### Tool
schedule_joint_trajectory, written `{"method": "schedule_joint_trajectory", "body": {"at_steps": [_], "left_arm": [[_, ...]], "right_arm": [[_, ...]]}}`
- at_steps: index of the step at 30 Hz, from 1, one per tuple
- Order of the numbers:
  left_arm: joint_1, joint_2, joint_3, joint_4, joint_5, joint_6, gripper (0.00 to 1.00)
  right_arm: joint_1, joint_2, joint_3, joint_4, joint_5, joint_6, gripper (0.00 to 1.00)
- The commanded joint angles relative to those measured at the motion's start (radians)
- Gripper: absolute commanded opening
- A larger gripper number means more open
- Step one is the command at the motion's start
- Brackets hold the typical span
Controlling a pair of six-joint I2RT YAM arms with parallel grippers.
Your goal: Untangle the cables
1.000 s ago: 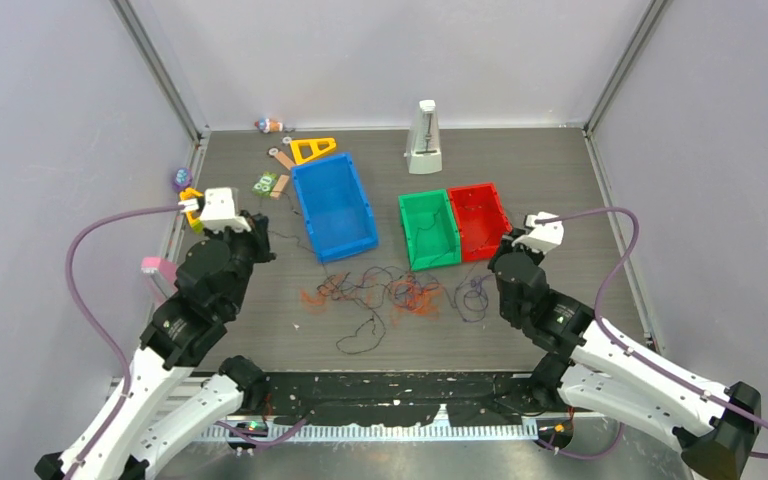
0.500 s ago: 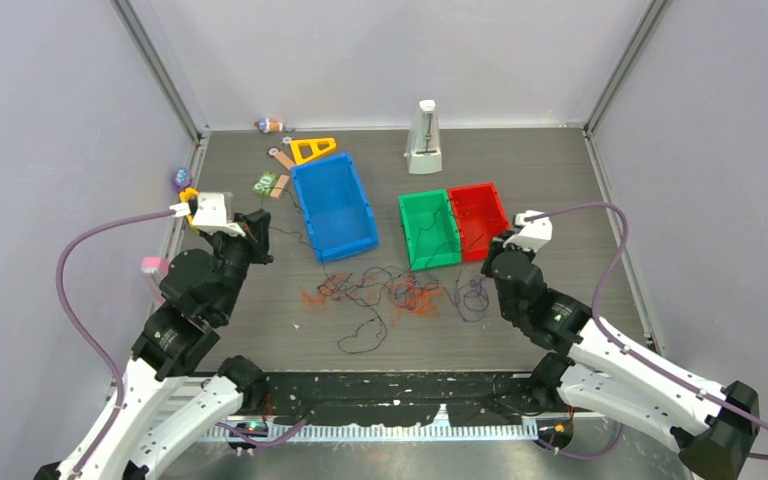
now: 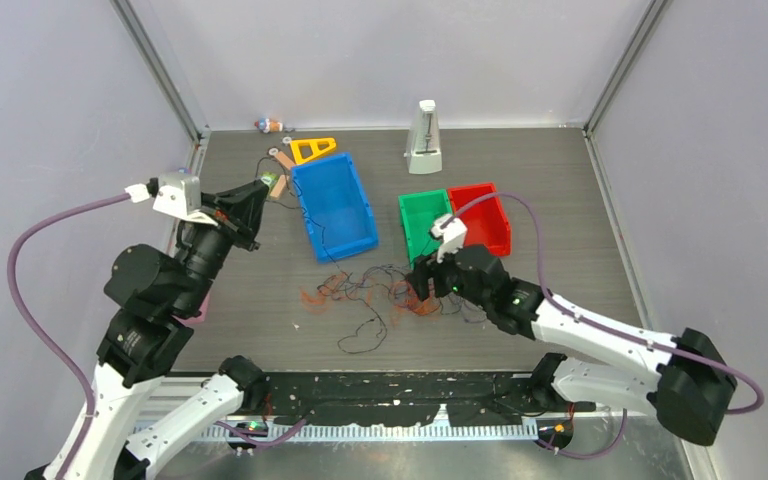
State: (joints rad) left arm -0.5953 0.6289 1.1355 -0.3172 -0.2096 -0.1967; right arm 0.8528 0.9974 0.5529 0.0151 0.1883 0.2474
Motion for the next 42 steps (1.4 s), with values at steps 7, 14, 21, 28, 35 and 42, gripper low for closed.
{"method": "schedule_joint_trajectory", "body": {"at_steps": [7,14,21,28,35,42], "left_arm": [[0.003,0.039,0.079,0.059,0.084,-0.006,0.00],[0.003,0.046,0.094,0.049,0.065,-0.014,0.00],[0.002,0.047,0.105,0.045,0.060,-0.020,0.00],[0.002,0.059,0.126,-0.005,-0.015,-0.016,0.00],[0.041,0.130,0.089,-0.094,-0.132,-0.050,0.00],[0.097,0.231,-0.007,-0.095,-0.124,-0.109,0.00]], "right_arm": [[0.131,0.289,0.237,0.309,-0.325,-0.216,0.73],[0.165,0.498,0.395,0.373,-0.430,-0.231,0.72],[0.196,0.644,0.517,0.428,-0.429,-0.209,0.70],[0.196,0.688,0.549,0.467,-0.421,-0.144,0.18],[0.195,0.529,0.546,0.389,-0.385,-0.127,0.05],[0.189,0.352,0.634,0.199,-0.288,-0.146,0.05]]}}
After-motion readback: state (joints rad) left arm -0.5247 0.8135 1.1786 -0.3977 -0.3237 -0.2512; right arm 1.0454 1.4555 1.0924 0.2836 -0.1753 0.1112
